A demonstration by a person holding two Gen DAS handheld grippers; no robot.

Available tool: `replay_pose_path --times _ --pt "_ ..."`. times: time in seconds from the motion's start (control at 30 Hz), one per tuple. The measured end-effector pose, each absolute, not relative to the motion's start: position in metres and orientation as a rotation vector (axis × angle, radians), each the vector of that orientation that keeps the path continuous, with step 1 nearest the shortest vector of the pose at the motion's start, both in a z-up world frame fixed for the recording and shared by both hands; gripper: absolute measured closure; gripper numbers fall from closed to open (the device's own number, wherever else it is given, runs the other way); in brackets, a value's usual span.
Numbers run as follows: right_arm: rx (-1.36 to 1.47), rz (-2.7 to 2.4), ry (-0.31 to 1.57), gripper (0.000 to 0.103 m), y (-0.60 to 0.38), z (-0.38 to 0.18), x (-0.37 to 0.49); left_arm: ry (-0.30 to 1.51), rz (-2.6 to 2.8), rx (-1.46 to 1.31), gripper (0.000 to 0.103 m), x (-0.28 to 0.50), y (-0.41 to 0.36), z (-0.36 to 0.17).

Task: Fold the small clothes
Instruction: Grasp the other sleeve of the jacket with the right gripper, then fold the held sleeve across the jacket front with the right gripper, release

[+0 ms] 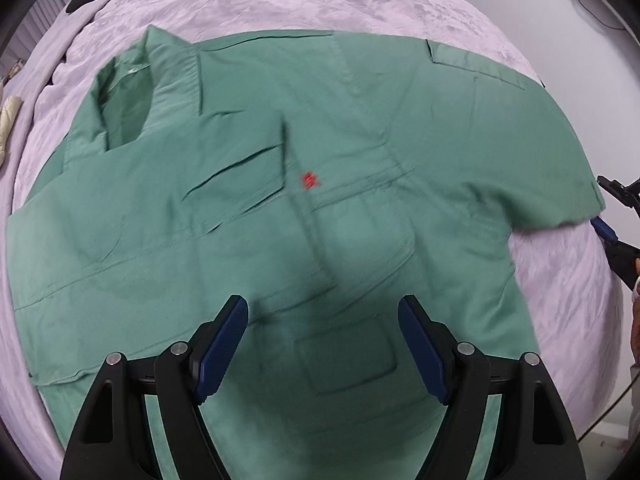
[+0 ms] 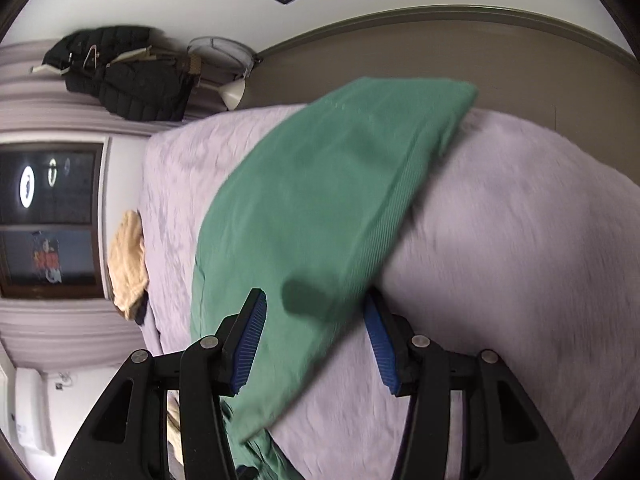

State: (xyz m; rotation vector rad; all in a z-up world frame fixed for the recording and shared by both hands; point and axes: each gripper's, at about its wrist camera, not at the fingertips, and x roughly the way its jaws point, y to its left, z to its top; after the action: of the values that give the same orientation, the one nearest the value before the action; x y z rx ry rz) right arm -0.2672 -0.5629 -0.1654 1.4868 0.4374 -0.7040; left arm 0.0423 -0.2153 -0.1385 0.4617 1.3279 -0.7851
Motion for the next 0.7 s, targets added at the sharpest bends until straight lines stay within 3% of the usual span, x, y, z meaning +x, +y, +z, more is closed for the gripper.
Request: replay_pose_path --times 0.27,0.3,0.33,0.4,0.7 --pt "1.657 -0.63 0.224 0.047 -0.592 -0.181 -0.267 1.291 -0.804 0.392 0.024 0.051 -0.283 -0.138" --pt "1.663 -0.612 0.207 0.053 -0.593 -0.182 -0.266 1.285 -0.808 0.382 0.024 0.051 -0.29 -0.137" --pt "1.664 -0.585 0.191 0.072 -0.594 -0.181 -0.265 1.28 -0.81 0.377 0.024 0.052 -0.298 -0.138" --pt "1.653 -0.535 0.168 0.093 -0.596 -0.176 -0.26 1.275 -0.821 0.379 0.024 0.05 -0.312 -0.143" --pt "1.478 -0.254 0.133 0.094 -0.584 -0.114 -0.205 1.228 -0.86 0.492 0.024 0.028 -0.347 -0.173"
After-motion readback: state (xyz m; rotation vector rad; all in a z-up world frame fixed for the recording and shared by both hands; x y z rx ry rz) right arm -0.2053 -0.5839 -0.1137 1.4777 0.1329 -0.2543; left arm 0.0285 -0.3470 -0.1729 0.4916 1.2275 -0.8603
